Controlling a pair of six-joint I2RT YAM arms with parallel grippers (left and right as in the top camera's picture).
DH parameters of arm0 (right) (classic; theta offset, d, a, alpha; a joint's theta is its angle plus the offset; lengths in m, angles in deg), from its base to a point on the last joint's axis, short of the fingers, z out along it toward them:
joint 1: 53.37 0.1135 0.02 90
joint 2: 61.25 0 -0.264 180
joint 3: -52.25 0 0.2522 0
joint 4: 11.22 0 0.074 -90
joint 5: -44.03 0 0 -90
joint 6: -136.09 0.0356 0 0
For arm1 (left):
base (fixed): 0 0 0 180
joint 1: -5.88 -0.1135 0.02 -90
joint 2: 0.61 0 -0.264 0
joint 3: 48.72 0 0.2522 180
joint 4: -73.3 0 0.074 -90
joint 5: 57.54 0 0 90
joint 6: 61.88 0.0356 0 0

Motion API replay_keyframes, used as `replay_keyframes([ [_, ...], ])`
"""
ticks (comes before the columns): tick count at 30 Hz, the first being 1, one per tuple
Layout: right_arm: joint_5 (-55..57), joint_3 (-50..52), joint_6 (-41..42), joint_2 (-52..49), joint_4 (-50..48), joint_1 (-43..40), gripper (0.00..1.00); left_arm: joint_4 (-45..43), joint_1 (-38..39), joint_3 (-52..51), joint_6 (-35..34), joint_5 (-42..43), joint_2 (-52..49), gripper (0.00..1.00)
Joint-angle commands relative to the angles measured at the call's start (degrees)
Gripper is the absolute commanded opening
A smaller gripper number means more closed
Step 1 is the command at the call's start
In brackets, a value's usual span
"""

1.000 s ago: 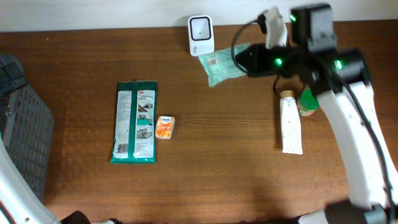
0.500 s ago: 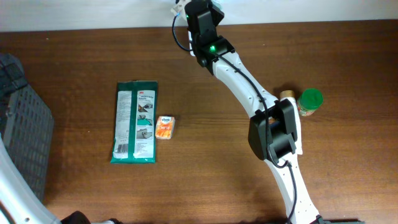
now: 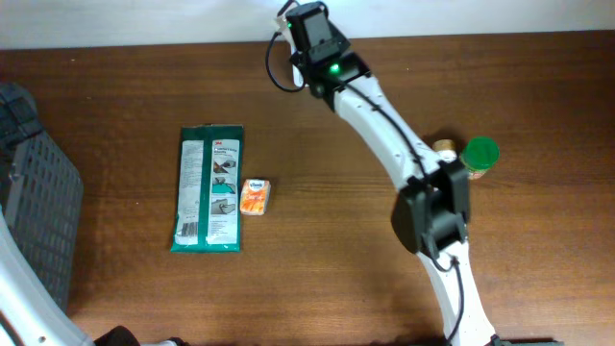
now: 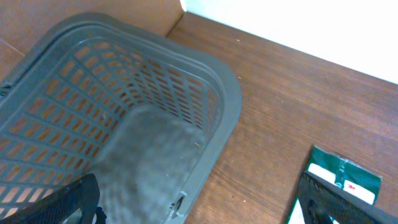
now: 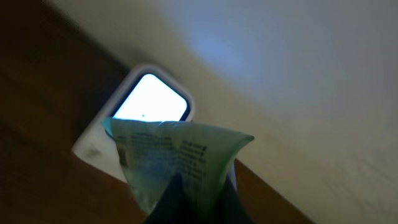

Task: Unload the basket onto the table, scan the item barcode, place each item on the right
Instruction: 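Place the mint tissue pack near the white tube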

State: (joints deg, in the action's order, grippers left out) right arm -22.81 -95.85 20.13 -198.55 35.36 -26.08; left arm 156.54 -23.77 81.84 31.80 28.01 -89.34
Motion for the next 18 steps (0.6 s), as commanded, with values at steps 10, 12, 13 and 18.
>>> replay_keyframes([
  [10,-21.20,15.52,33.24,17.86,58.88,-17.55,0.04,0.07,-0.13,0.13,0.72,0.17,0.13,0.99],
  [12,-21.03,24.26,32.15,17.88,55.49,-17.57,0.04,0.07,-0.13,0.13,0.72,0.20,0.13,0.99],
  [13,-20.55,27.02,32.17,17.88,54.29,-17.64,0.04,0.07,-0.13,0.13,0.72,0.17,0.13,0.99],
  [18,-11.72,27.65,33.29,17.88,52.87,-18.73,0.61,0.07,-0.13,0.13,0.72,0.17,0.13,0.99],
])
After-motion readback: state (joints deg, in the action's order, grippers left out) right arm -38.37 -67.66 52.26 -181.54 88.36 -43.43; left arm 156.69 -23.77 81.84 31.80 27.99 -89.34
